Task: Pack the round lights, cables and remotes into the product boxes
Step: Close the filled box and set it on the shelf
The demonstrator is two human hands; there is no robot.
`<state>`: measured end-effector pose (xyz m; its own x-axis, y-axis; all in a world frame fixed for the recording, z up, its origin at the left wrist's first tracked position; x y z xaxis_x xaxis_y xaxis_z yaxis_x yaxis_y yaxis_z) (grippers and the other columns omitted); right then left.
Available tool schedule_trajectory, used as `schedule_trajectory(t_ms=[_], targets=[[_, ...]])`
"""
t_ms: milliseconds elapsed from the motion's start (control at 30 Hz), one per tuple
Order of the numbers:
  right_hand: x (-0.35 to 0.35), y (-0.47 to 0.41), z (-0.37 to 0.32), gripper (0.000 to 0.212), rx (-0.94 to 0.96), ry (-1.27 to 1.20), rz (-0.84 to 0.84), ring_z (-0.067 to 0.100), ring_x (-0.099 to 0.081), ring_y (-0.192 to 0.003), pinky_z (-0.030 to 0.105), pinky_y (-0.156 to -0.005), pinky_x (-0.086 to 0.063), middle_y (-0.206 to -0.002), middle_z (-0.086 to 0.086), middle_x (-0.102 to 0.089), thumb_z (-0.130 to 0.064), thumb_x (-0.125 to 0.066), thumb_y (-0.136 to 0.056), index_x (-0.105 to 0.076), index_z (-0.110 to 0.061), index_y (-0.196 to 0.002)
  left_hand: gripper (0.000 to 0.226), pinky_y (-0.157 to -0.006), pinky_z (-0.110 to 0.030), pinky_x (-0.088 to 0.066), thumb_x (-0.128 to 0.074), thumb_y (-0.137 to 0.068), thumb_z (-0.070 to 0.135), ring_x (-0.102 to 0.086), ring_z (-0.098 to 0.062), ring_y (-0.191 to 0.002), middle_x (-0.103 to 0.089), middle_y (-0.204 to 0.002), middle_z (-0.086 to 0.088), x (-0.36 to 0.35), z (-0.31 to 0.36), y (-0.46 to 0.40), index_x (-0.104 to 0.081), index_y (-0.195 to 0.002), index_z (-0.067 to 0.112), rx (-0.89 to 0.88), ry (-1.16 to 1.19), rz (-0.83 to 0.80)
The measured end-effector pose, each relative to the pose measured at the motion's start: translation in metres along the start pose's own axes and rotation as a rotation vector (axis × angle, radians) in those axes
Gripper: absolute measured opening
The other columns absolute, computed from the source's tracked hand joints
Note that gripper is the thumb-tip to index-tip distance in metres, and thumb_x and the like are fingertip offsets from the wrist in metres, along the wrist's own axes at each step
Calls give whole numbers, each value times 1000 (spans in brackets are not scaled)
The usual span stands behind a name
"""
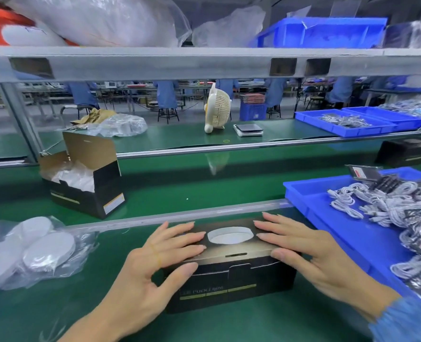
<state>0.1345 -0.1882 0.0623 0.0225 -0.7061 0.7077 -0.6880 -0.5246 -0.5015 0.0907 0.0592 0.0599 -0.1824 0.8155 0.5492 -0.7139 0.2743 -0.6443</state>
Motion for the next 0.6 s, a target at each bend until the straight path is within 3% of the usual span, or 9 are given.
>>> schedule_trajectory(t_ms=[233,333,400,467,533,600], targets=[[7,-5,-18,40,151,202,75,9,-55,-126,35,-104,-46,-128,-4,-64,-37,-47,-99,-71,-9,-116,30,-114,-49,-30,-61,-93,35,-59,-13,-124,-67,-127,11,-1,6,0,-73,-113,17,-80,-64,30],[4,4,-14,36,93,162,18,10,-46,-135,33,-111,-38,-137,-8,-58,-33,-49,-100,-67,-13,-124,27,-114,-45,-34,-60,-91,28,-59,-13,-123,-68,-124,10,-1,6,0,-74,-110,16,-60,-37,52],[-1,14,-13,42,46,117,-71,8,-32,-143,30,-117,-25,-149,-16,-44,-42,-45,-101,-56,-22,-137,28,-114,-47,-34,-60,-93,30,-57,-16,-127,-67,-127,7,-4,8,4,-73,-113,15,-105,-65,25],[-4,20,-20,52,68,270,-50,10,-30,-145,33,-117,-22,-151,-15,-41,-53,-47,-97,-55,-22,-138,34,-113,-50,-35,-64,-92,35,-55,-18,-130,-65,-131,4,-8,13,7,-71,-116,12,-205,-163,1],[-8,18,-35,48,133,437,33,15,-45,-136,38,-112,-35,-141,-5,-55,-49,-54,-93,-67,-16,-125,35,-111,-51,-38,-67,-89,30,-55,-18,-129,-65,-129,2,-11,12,10,-70,-116,9,-250,-229,24],[-14,12,-46,31,159,343,67,11,-62,-113,32,-94,-51,-123,-10,-67,-45,-58,-93,-73,-26,-112,32,-111,-49,-39,-65,-90,28,-57,-17,-127,-67,-127,3,-12,10,10,-70,-114,9,-250,-220,55]])
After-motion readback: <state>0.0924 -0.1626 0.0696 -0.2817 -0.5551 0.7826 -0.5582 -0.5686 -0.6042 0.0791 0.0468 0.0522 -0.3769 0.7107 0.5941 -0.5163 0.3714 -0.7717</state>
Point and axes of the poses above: each hand's wrist, its own y-axis away from the middle knuckle, its own x-axis out of the back of the hand, z = x × y, the point moved 7 cm from there along -y, towards the middle knuckle
